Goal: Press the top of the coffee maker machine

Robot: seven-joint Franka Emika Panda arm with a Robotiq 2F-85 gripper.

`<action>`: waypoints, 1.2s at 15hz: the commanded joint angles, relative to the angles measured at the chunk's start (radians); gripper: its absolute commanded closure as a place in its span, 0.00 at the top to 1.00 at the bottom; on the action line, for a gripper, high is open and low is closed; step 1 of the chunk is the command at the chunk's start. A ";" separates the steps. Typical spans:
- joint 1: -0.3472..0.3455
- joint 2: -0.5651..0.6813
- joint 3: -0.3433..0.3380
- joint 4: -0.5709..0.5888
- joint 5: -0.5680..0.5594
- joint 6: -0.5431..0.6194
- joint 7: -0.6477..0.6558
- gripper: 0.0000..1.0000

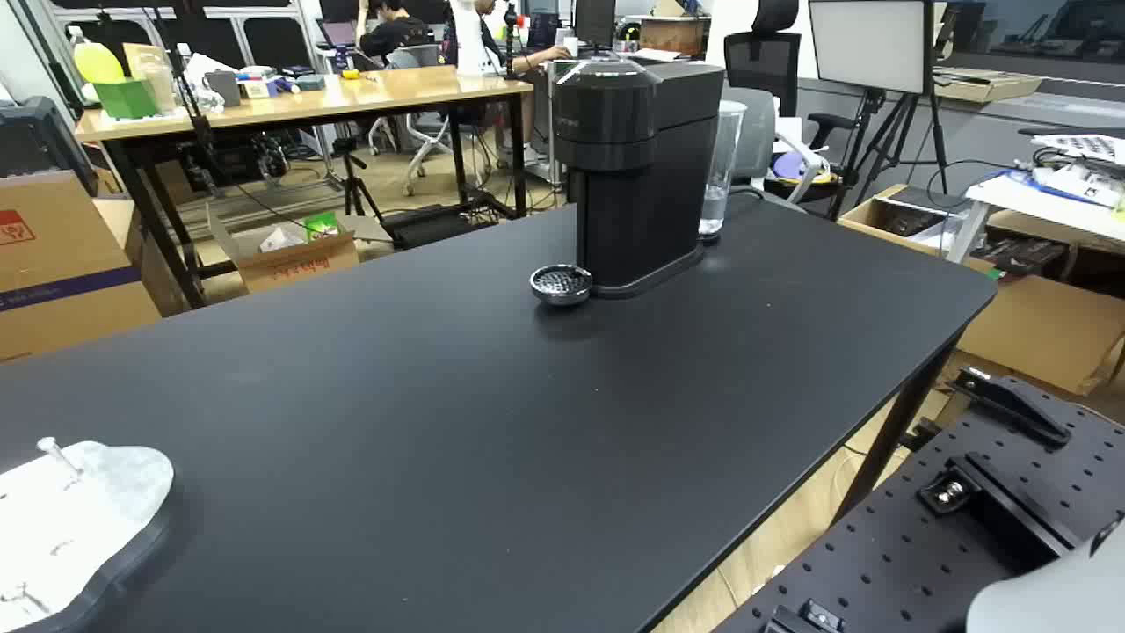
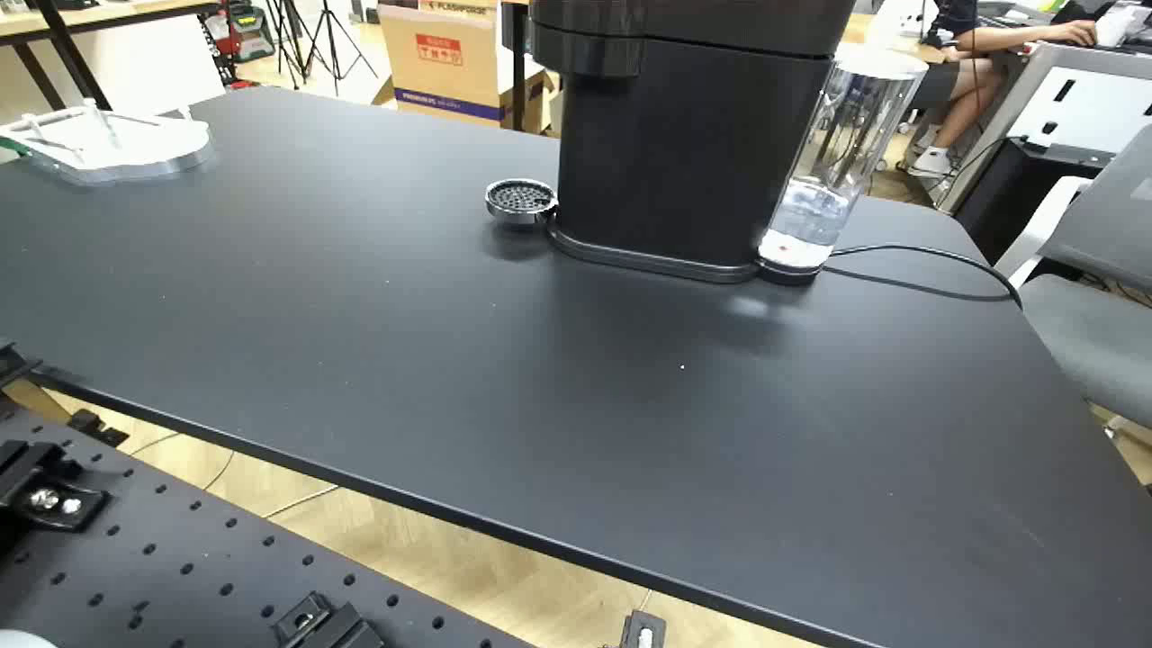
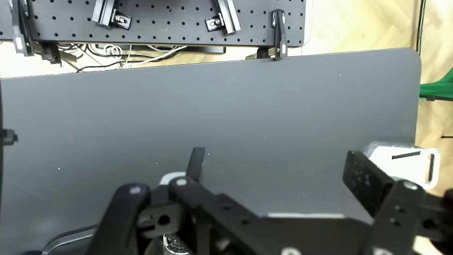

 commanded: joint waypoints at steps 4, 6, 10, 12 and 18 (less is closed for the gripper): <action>-0.019 0.000 0.012 0.003 0.007 -0.001 -0.010 1.00; -0.019 0.000 0.012 0.003 0.007 -0.001 -0.010 1.00; -0.019 0.000 0.012 0.003 0.007 -0.001 -0.010 1.00; -0.036 0.001 0.020 0.001 0.002 0.053 0.015 1.00; -0.098 0.118 -0.002 0.021 -0.070 0.345 -0.021 1.00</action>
